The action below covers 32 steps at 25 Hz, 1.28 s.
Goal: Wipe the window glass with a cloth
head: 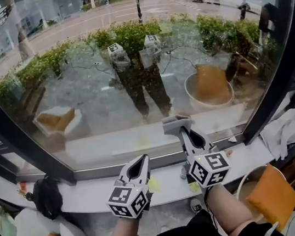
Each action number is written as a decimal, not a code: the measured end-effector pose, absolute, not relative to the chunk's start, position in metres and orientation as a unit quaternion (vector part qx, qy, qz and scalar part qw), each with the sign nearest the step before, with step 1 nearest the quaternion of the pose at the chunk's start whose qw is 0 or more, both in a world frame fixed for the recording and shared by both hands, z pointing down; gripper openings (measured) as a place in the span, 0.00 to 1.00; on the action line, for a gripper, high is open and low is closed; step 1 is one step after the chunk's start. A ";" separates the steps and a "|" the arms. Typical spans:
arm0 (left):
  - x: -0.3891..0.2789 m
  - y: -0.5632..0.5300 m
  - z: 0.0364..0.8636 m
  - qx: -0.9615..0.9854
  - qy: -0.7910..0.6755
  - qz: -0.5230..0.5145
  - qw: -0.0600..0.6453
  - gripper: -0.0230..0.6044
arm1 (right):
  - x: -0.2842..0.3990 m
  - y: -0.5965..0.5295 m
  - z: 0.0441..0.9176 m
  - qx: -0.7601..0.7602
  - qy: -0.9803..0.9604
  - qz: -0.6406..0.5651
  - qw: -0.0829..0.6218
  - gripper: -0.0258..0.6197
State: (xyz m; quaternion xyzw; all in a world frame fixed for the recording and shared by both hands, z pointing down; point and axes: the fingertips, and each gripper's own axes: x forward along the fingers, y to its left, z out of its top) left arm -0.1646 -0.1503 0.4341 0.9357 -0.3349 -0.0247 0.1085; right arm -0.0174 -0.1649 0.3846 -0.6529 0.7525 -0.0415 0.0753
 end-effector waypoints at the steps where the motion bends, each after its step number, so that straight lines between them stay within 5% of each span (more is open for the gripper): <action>1: -0.163 -0.154 0.433 0.934 -0.338 -0.027 0.108 0.05 | -0.014 -0.170 0.384 -0.653 0.753 -0.041 0.075 0.10; 32: -0.060 -0.275 0.421 0.908 -0.404 -0.012 0.107 0.05 | 0.069 -0.361 0.370 -0.640 0.762 -0.062 0.075 0.10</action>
